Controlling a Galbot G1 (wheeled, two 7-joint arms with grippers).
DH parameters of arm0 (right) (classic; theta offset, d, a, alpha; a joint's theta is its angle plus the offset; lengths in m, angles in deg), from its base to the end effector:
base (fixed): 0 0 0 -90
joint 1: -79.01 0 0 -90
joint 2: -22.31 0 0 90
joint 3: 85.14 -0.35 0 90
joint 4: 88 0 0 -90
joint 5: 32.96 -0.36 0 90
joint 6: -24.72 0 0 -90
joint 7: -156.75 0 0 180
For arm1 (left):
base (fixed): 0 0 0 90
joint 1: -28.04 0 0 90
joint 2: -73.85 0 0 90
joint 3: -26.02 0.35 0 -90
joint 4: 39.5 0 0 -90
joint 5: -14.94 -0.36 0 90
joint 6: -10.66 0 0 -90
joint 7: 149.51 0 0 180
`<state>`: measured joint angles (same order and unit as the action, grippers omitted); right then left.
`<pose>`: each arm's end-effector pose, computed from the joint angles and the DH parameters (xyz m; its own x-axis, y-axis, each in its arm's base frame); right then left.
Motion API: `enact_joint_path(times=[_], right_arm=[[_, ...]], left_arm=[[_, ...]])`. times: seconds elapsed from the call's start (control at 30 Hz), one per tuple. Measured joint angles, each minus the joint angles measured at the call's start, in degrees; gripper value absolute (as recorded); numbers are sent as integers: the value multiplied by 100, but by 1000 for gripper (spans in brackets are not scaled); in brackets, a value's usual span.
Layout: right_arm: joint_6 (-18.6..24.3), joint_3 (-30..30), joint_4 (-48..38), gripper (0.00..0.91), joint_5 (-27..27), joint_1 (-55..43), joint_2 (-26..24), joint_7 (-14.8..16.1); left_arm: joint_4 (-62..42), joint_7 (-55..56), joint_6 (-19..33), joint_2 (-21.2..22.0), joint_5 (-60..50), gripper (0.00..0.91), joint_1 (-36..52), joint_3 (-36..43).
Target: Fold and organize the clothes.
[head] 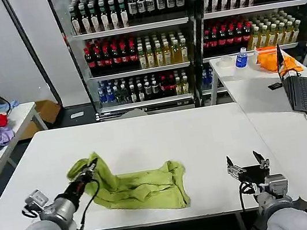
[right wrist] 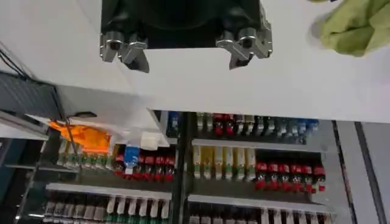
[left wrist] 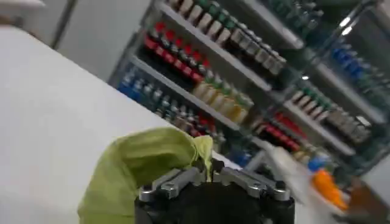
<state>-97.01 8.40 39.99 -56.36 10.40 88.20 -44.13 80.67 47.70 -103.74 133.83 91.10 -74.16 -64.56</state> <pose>0.2183 -0.0365 -0.2191 -0.9465 0.0553 0.3181 0.0293 0.9959 -0.0860 0.2736 0.0873 -0.2073 -0.9132 0.3158 0.2575 0.0802 0.7588 -0.6464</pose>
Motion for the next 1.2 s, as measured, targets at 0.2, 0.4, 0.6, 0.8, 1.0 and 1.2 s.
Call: enact_joint_path(times=[0.2,0.4,0.6,0.8,1.0,1.2], right_arm=[[11,7,50,907,51,83,28,16],[20,4,92,907,92,147,49,29],[28,-27,110,907,108,187,54,37],[28,-16,100,907,112,158,53,37],[13,20,67,907,112,107,42,34],[-1,91,-8,907,137,33,52,29]], left_arm=[[40,49,76,298,-13,30,116,475],[-37,139,147,595,-554,30,297,1119],[-298,260,192,861,-1297,30,495,1758],[-579,336,208,1062,-1854,907,676,2267],[-670,303,207,1083,-2296,907,817,2655],[-381,276,204,966,-2469,907,959,2908]])
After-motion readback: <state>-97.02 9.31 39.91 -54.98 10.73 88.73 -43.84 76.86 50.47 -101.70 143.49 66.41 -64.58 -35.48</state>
